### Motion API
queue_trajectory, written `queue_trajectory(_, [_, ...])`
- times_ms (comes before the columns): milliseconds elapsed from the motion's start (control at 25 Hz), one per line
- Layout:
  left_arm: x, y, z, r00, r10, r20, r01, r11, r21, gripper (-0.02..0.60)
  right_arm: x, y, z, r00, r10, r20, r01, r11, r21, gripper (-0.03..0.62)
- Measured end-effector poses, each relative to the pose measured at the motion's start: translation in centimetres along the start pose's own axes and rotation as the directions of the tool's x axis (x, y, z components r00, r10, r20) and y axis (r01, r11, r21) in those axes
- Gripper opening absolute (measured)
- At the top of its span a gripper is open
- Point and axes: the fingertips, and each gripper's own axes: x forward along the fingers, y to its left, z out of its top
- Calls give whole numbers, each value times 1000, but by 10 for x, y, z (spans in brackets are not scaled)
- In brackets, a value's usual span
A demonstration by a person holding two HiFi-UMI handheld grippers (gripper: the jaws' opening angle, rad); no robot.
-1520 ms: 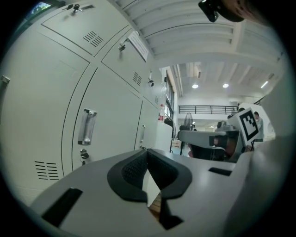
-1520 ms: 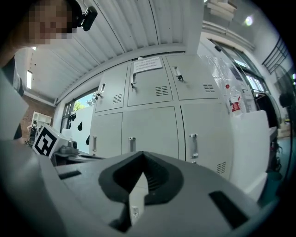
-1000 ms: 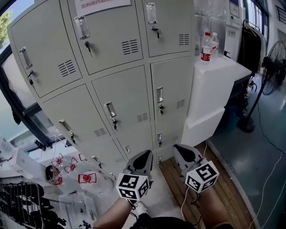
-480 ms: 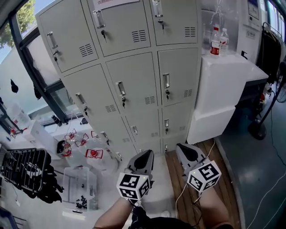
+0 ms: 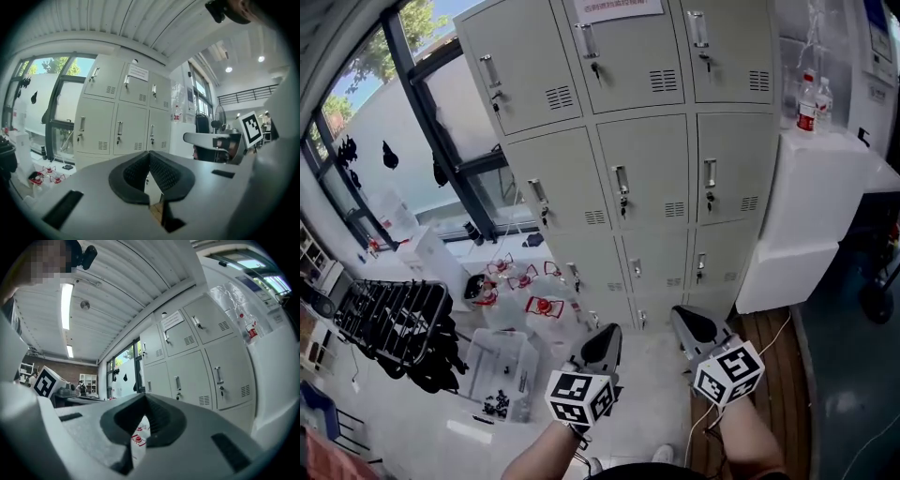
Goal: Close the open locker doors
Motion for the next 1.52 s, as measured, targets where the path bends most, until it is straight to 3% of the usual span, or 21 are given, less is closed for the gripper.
queue_trajectory(200, [-35,40,-2,999,40,8,-40,999,-19,3,24,40,-7,1000,23,-12,-23,1000,2,0])
queue_trajectory(400, [-68,77,-5,1000,25,6,-25,999,-44,3,40,83,-14,1000,-5,-24,5,1000,0,0])
queue_trajectory(800, [-116,106,-1,995,-96,34,98,994,-49,3,31,148,-19,990,-137,-33,136,990,-38,0])
queue_trajectory(1200, [-153,102,-11,970,-239,31,240,970,-37,3,-9,187,-28,951,-309,-15,308,950,-49,0])
queue_trajectory(1520, [-173,101,-15,960,-280,22,280,959,-41,3,-26,205,-34,932,-362,-24,361,931,-49,0])
